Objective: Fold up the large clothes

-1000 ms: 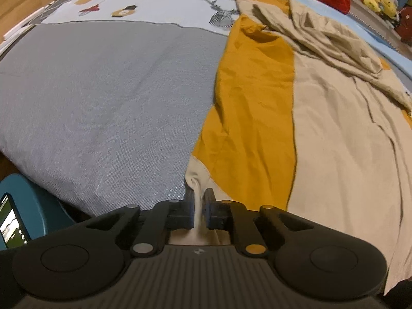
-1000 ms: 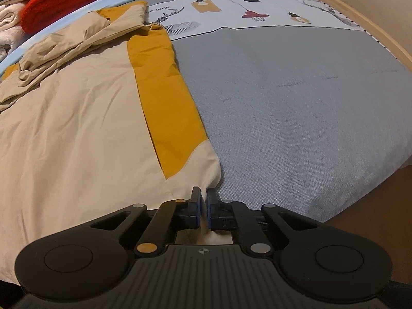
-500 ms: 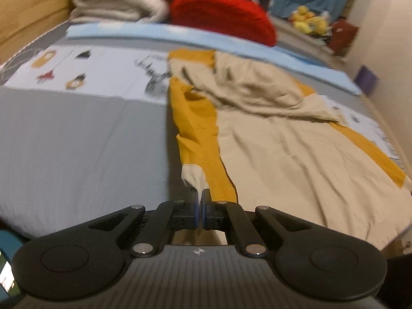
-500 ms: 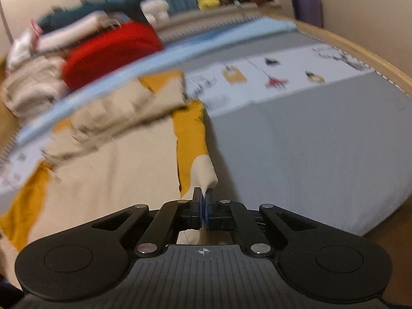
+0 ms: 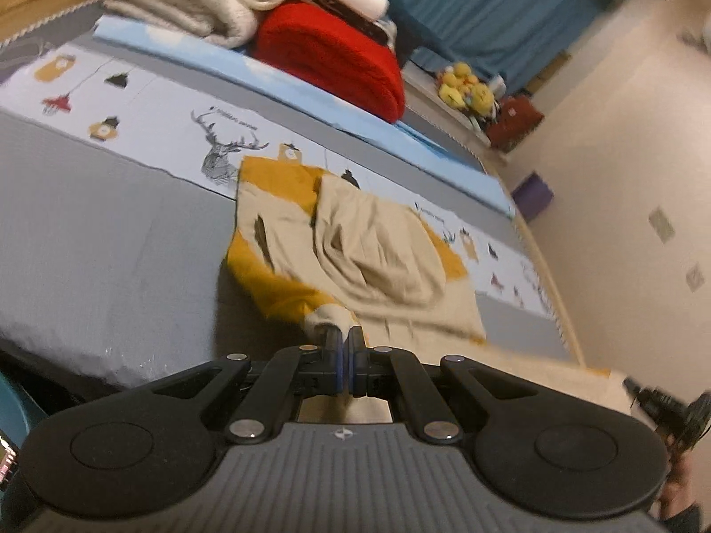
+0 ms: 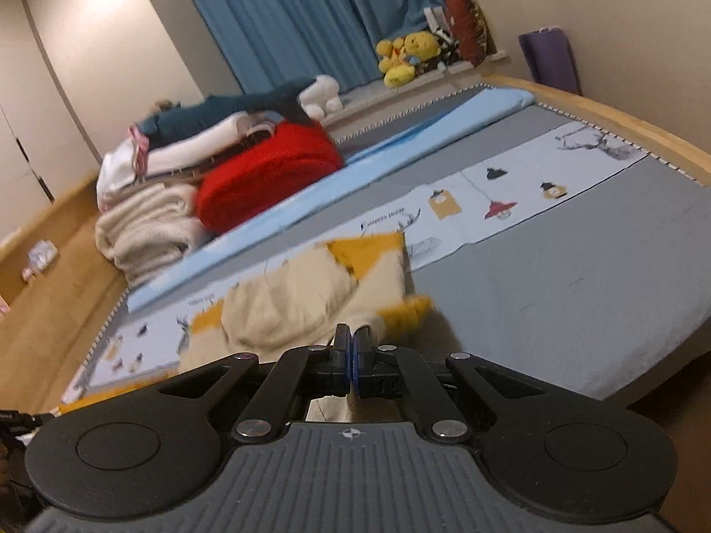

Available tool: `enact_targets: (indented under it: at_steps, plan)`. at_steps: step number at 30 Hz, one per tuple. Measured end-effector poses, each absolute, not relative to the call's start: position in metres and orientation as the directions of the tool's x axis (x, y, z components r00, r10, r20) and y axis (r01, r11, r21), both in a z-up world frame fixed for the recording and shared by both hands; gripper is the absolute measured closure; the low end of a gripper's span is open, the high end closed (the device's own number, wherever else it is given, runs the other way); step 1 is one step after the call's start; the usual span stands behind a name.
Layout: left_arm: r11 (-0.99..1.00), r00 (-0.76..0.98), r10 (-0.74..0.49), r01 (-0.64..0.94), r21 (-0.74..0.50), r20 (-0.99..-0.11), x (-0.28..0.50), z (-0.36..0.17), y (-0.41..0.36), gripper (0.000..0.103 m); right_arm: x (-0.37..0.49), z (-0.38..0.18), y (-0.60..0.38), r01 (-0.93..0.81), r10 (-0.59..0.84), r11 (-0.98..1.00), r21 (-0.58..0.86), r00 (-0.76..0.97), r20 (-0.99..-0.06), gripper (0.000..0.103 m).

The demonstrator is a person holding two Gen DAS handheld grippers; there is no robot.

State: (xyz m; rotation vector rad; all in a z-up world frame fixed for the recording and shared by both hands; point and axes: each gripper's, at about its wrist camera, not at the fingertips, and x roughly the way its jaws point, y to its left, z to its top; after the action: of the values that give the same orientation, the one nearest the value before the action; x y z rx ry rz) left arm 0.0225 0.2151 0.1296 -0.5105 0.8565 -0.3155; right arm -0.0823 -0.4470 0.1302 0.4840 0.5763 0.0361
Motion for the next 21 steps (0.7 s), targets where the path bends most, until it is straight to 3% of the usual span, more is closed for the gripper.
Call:
enact_targets:
  at_steps: [4, 8, 10, 12, 14, 16, 18, 20, 21]
  plan:
    - [0.807, 0.610, -0.465, -0.007, -0.590, -0.642, 0.087, 0.097, 0.228, 0.102, -0.053, 0.122, -0.463, 0.152, 0.156, 0.855, 0.496, 0.836, -0.525, 0.103]
    - [0.774, 0.598, -0.429, -0.144, -0.617, -0.677, 0.181, 0.047, 0.235, 0.100, 0.043, 0.092, -0.463, 0.217, 0.148, 0.828, 0.517, 0.805, -0.575, 0.103]
    - [0.751, 0.583, -0.417, -0.212, -0.626, -0.698, 0.226, 0.024, 0.241, 0.094, 0.099, 0.081, -0.456, 0.227, 0.135, 0.839, 0.494, 0.794, -0.593, 0.102]
    - [0.702, 0.578, -0.429, -0.270, -0.659, -0.694, 0.254, 0.003, 0.253, 0.072, 0.149, 0.071, -0.456, 0.241, 0.106, 0.848, 0.471, 0.795, -0.597, 0.099]
    - [0.701, 0.624, -0.370, -0.298, -0.648, -0.688, 0.264, -0.005, 0.263, 0.062, 0.185, 0.056, -0.462, 0.283, 0.084, 0.821, 0.496, 0.799, -0.596, 0.089]
    - [0.692, 0.671, -0.337, -0.300, -0.657, -0.660, 0.260, -0.018, 0.272, 0.058, 0.202, 0.041, -0.461, 0.305, 0.044, 0.828, 0.471, 0.801, -0.597, 0.082]
    - [0.700, 0.604, -0.334, -0.355, -0.619, -0.724, 0.261, -0.035, 0.272, 0.058, 0.210, 0.024, -0.457, 0.290, 0.031, 0.855, 0.431, 0.800, -0.599, 0.074]
    - [0.755, 0.578, -0.331, -0.312, -0.577, -0.746, 0.270, -0.037, 0.263, 0.057, 0.210, -0.002, -0.455, 0.282, 0.037, 0.872, 0.401, 0.778, -0.627, 0.067]
    - [0.794, 0.571, -0.327, -0.266, -0.547, -0.753, 0.275, -0.036, 0.256, 0.050, 0.210, -0.019, -0.455, 0.286, 0.041, 0.876, 0.389, 0.758, -0.651, 0.067]
